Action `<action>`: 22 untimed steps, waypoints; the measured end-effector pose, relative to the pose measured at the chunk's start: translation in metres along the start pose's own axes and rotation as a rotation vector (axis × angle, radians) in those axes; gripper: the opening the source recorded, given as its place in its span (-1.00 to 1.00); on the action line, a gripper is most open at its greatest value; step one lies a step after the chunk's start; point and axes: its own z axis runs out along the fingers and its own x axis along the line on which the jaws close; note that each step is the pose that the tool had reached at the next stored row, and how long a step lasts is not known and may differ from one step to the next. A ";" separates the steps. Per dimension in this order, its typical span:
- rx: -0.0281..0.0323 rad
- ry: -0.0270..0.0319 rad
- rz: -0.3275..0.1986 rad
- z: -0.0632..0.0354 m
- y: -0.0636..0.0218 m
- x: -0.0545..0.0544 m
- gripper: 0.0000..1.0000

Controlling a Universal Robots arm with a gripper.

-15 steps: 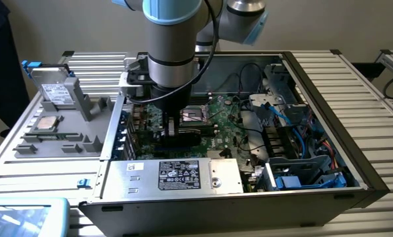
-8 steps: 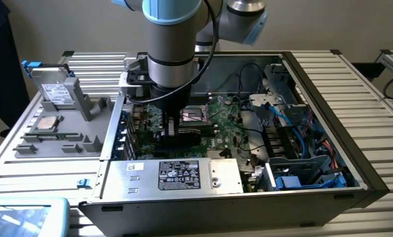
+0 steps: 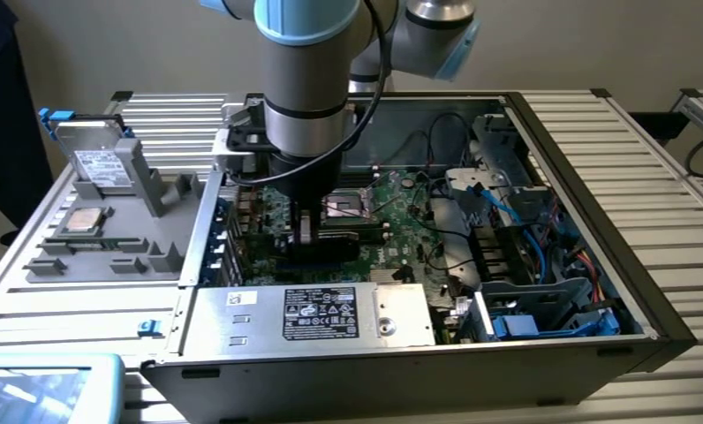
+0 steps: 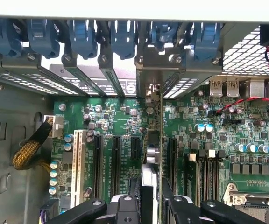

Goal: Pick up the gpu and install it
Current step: 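Insert the gpu into the slot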

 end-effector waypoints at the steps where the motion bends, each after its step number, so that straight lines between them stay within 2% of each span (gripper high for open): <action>1: -0.0004 -0.0005 0.005 0.0000 -0.0002 0.000 -0.44; 16: 0.0002 0.0005 0.010 0.0004 -0.0003 0.000 -0.44; 22: -0.0004 0.0038 0.023 0.0006 -0.0019 0.000 -0.44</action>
